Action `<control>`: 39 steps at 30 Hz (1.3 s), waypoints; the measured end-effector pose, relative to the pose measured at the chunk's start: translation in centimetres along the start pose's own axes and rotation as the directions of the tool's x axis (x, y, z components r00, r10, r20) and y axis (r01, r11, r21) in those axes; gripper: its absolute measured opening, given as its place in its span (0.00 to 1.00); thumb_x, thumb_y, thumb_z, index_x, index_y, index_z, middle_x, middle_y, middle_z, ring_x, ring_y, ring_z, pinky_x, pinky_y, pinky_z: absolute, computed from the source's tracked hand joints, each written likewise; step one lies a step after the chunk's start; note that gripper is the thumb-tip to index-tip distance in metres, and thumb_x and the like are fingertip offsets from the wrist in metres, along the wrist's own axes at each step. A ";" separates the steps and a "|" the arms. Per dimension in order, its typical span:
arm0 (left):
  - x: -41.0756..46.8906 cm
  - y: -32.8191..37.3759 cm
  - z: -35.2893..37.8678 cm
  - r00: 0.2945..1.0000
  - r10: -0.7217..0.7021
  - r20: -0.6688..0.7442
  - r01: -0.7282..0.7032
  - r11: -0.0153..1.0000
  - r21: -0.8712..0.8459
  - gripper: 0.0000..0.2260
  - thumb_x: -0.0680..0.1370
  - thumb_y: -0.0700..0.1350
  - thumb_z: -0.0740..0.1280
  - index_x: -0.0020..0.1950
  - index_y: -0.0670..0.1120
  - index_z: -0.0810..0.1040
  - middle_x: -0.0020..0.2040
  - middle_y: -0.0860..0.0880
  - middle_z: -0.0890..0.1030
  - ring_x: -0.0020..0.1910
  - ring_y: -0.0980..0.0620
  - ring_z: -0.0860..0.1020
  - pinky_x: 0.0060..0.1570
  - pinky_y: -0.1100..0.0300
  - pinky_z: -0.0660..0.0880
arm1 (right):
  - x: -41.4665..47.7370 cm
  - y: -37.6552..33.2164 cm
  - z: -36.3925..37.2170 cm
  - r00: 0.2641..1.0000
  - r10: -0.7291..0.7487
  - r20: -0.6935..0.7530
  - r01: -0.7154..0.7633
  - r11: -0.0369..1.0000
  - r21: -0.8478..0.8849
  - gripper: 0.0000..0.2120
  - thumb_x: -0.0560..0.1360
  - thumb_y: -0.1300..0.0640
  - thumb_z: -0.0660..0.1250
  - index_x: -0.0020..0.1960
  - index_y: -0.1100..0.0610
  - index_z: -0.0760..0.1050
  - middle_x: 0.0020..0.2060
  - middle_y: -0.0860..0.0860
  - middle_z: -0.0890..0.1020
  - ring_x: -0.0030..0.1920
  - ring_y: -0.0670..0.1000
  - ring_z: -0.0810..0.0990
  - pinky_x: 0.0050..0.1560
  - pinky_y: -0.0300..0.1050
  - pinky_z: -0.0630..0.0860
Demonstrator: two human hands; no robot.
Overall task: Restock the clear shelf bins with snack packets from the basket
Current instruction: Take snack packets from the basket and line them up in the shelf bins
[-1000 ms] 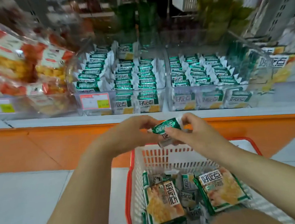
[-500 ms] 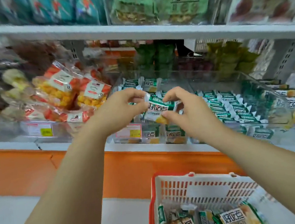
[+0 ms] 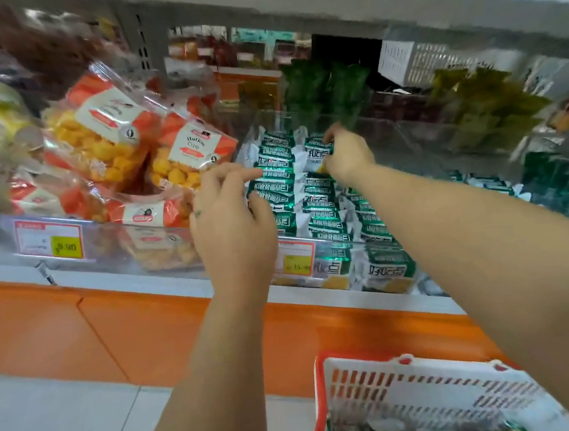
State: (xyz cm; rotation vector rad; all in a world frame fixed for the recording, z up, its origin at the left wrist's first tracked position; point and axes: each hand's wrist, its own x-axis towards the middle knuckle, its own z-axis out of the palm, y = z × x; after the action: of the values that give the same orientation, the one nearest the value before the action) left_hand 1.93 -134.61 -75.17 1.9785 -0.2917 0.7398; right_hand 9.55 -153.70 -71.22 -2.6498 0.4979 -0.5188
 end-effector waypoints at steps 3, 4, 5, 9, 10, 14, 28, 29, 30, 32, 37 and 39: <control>-0.2 -0.7 0.5 0.997 0.064 -0.040 -0.063 0.997 0.033 0.13 0.75 0.40 0.60 0.54 0.48 0.80 0.58 0.50 0.75 0.51 0.49 0.75 0.49 0.48 0.74 | 1.8 -0.1 0.8 1.000 -0.026 -0.005 0.025 0.999 -0.034 0.17 0.76 0.69 0.61 0.63 0.58 0.68 0.58 0.59 0.74 0.49 0.55 0.72 0.43 0.44 0.68; -0.2 -0.9 0.6 0.995 0.082 -0.048 -0.080 0.996 0.048 0.12 0.75 0.40 0.60 0.53 0.49 0.80 0.58 0.50 0.76 0.51 0.49 0.76 0.48 0.50 0.73 | 2.1 0.1 1.1 0.999 -0.034 -0.022 0.033 0.998 -0.056 0.17 0.76 0.69 0.61 0.63 0.58 0.68 0.59 0.59 0.72 0.52 0.56 0.73 0.46 0.45 0.69; -0.3 -1.0 0.7 0.994 0.096 -0.057 -0.093 0.994 0.062 0.12 0.75 0.40 0.60 0.52 0.49 0.80 0.58 0.50 0.76 0.50 0.49 0.76 0.47 0.52 0.72 | 2.3 0.3 1.3 0.998 -0.046 -0.035 0.043 0.995 -0.092 0.18 0.76 0.69 0.61 0.64 0.58 0.68 0.61 0.60 0.71 0.55 0.58 0.74 0.49 0.46 0.70; -0.4 -1.0 1.1 0.989 0.102 -0.111 -0.092 0.991 0.092 0.11 0.74 0.39 0.61 0.49 0.49 0.81 0.57 0.50 0.77 0.51 0.49 0.76 0.47 0.57 0.64 | 2.1 1.4 1.8 0.997 -0.073 -0.021 0.066 0.969 -0.238 0.22 0.77 0.67 0.62 0.70 0.57 0.66 0.66 0.61 0.65 0.61 0.62 0.73 0.57 0.51 0.72; -0.4 -0.9 1.2 0.987 0.100 -0.122 -0.089 0.991 0.098 0.11 0.74 0.38 0.61 0.48 0.49 0.81 0.57 0.50 0.77 0.51 0.49 0.76 0.47 0.58 0.63 | 2.0 1.7 1.8 0.997 -0.073 -0.012 0.067 0.966 -0.250 0.22 0.77 0.66 0.61 0.70 0.55 0.66 0.66 0.61 0.65 0.61 0.62 0.73 0.57 0.51 0.73; -0.4 -0.7 1.5 0.986 0.081 -0.146 -0.066 0.992 0.105 0.11 0.73 0.38 0.61 0.47 0.49 0.81 0.56 0.50 0.78 0.52 0.48 0.76 0.48 0.58 0.62 | 1.5 2.0 1.1 0.993 -0.093 0.073 0.112 0.935 -0.335 0.27 0.77 0.65 0.60 0.73 0.49 0.62 0.67 0.61 0.64 0.63 0.64 0.70 0.59 0.54 0.72; -12.4 3.0 2.2 0.972 0.129 -0.197 -0.126 0.992 0.026 0.13 0.72 0.36 0.60 0.51 0.44 0.80 0.52 0.45 0.79 0.54 0.50 0.72 0.54 0.52 0.67 | -17.9 4.2 -6.7 0.810 -0.577 -0.105 0.585 0.784 0.207 0.08 0.75 0.60 0.65 0.51 0.57 0.80 0.42 0.46 0.79 0.41 0.42 0.74 0.43 0.27 0.68; -13.9 2.9 2.5 0.980 0.117 -0.163 -0.115 0.993 0.021 0.14 0.72 0.36 0.59 0.51 0.44 0.80 0.52 0.45 0.78 0.53 0.50 0.72 0.53 0.53 0.67 | -19.8 5.5 -6.9 0.800 -0.592 -0.096 0.596 0.766 0.242 0.07 0.74 0.61 0.65 0.49 0.58 0.81 0.40 0.44 0.78 0.39 0.42 0.73 0.41 0.26 0.68; -15.6 2.7 2.7 0.989 0.091 -0.117 -0.090 0.996 0.009 0.14 0.72 0.37 0.58 0.52 0.44 0.80 0.52 0.45 0.78 0.53 0.49 0.72 0.51 0.53 0.68 | -21.6 6.9 -6.9 0.799 -0.598 -0.066 0.592 0.761 0.265 0.07 0.74 0.61 0.65 0.49 0.58 0.81 0.40 0.43 0.77 0.39 0.41 0.73 0.41 0.26 0.68; -18.8 2.1 3.4 1.000 0.029 0.002 -0.029 0.999 -0.018 0.13 0.73 0.37 0.58 0.53 0.44 0.78 0.52 0.46 0.76 0.51 0.49 0.73 0.49 0.52 0.72 | -24.4 10.2 -6.1 0.811 -0.584 0.026 0.554 0.781 0.288 0.07 0.74 0.61 0.66 0.49 0.58 0.81 0.40 0.42 0.77 0.39 0.40 0.74 0.41 0.25 0.69; -25.1 0.6 5.5 0.923 -0.106 0.370 0.094 0.994 0.050 0.11 0.77 0.36 0.62 0.55 0.48 0.76 0.55 0.51 0.75 0.45 0.47 0.77 0.40 0.54 0.74 | -28.3 19.3 -1.7 0.881 -0.349 0.319 0.275 0.927 0.253 0.07 0.77 0.59 0.65 0.52 0.54 0.80 0.43 0.45 0.81 0.38 0.42 0.76 0.41 0.28 0.69; -26.6 0.1 6.4 0.845 -0.211 0.491 0.188 0.977 0.096 0.12 0.78 0.37 0.61 0.59 0.48 0.77 0.60 0.52 0.74 0.54 0.50 0.76 0.50 0.54 0.75 | -29.2 22.7 0.8 0.878 -0.205 0.432 0.143 0.974 0.173 0.09 0.78 0.57 0.64 0.56 0.52 0.79 0.44 0.44 0.80 0.40 0.44 0.78 0.43 0.33 0.72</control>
State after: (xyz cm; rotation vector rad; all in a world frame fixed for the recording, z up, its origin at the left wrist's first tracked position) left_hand -16.62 -142.79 -93.49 2.1821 -0.3683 0.0847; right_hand -21.47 -160.97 -90.06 -2.5751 0.0774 0.0227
